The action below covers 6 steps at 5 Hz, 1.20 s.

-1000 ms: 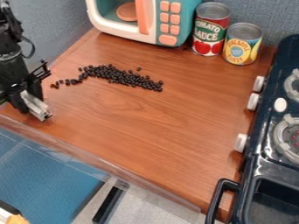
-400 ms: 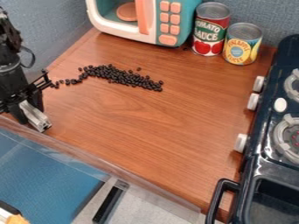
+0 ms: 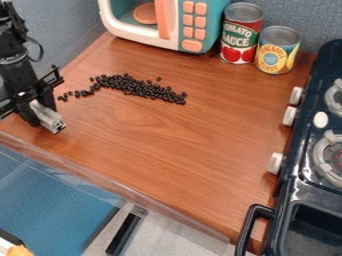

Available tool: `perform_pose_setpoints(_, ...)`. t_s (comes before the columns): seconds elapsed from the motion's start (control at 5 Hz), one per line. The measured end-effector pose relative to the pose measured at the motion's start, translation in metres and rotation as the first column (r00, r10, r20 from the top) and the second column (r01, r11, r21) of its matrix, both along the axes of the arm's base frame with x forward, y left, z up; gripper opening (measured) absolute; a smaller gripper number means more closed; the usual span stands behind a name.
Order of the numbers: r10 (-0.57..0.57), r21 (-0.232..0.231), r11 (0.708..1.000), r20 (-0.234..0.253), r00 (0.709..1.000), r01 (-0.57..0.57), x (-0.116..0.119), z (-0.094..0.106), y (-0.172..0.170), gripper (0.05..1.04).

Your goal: Sweep into pile

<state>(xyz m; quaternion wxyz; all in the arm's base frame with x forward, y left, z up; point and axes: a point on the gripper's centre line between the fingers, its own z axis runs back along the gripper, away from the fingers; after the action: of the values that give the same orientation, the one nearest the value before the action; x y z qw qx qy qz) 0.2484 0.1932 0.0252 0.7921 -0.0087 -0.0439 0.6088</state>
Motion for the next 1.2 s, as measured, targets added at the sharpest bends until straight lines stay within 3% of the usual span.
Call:
perform_pose_setpoints(0.2, -0.009, -0.019, 1.0, -0.012, 1.0, 0.009, 0.001, -0.001, -0.001, 0.385)
perform_pose_setpoints(0.6, -0.045, -0.014, 0.999, -0.04, 0.998, 0.044, -0.003, -0.009, -0.002, 0.385)
perform_pose_setpoints(0.8, -0.097, 0.021, 0.995, -0.048, 0.994, 0.098, -0.001, -0.015, -0.007, 0.385)
perform_pose_setpoints(1.2, -0.165, 0.035, 0.986, -0.031, 0.986, 0.166, 0.023, -0.017, -0.02, 0.385)
